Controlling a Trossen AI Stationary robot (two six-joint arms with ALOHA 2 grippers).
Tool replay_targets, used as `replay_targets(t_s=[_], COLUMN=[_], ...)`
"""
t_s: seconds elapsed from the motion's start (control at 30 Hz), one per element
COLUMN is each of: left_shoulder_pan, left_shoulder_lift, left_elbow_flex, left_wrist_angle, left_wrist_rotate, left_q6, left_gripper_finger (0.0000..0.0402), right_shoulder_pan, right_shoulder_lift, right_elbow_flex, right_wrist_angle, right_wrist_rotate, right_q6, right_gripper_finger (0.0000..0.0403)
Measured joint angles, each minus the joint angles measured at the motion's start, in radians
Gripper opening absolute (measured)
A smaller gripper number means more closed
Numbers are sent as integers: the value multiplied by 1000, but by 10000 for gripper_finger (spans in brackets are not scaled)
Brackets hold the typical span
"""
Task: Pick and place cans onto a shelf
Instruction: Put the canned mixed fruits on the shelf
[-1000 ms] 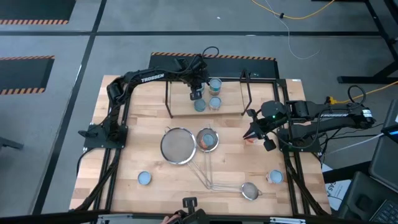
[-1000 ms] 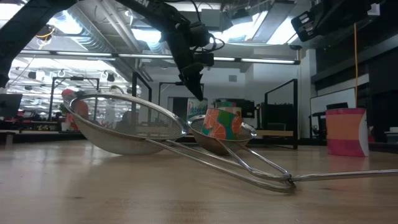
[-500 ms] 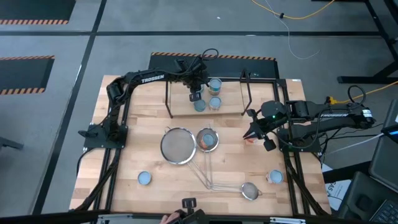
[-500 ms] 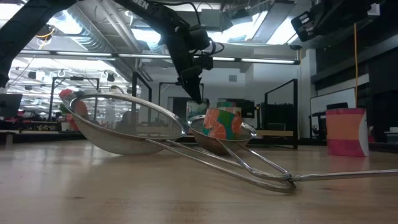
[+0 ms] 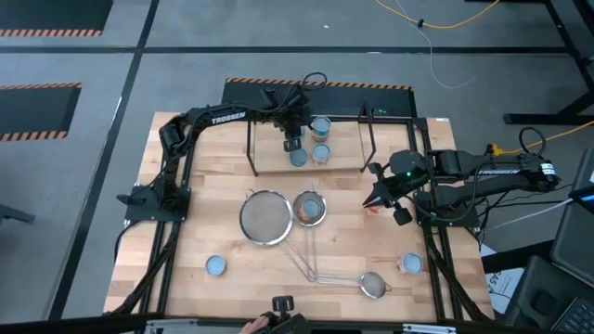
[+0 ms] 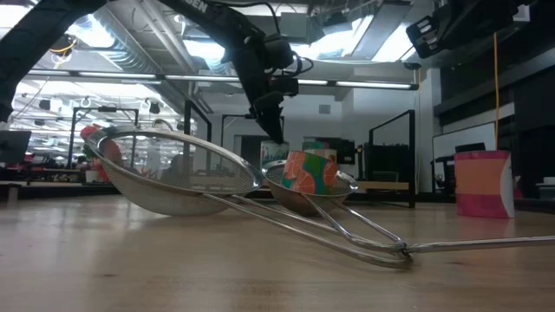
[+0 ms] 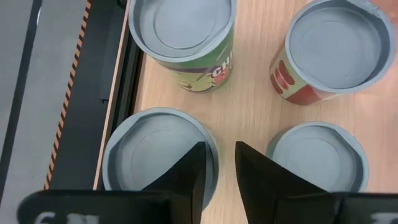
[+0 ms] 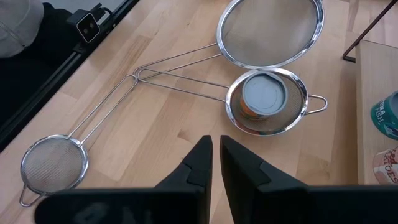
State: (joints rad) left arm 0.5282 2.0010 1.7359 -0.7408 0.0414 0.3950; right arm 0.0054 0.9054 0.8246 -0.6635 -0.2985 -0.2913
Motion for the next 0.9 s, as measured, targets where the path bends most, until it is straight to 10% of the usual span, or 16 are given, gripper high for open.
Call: replay_targets(t_s=[0.53, 0.9], left_shoulder_pan=[-37, -124], left_shoulder_lift=[-111, -406], left_elbow_flex=[0, 1], left_wrist_angle=[-31, -174], left_wrist_rotate=[-27, -23], left_q6=[0, -103], left_gripper_finger=[81, 82], right_shoulder_pan=[0, -1], right_shoulder_lift=[1, 0], right_elbow_flex=[0, -1], right_wrist_angle=[2, 84], right_wrist_rotate=[-1, 71], right_q6=[3, 131], right_gripper_finger=[37, 69])
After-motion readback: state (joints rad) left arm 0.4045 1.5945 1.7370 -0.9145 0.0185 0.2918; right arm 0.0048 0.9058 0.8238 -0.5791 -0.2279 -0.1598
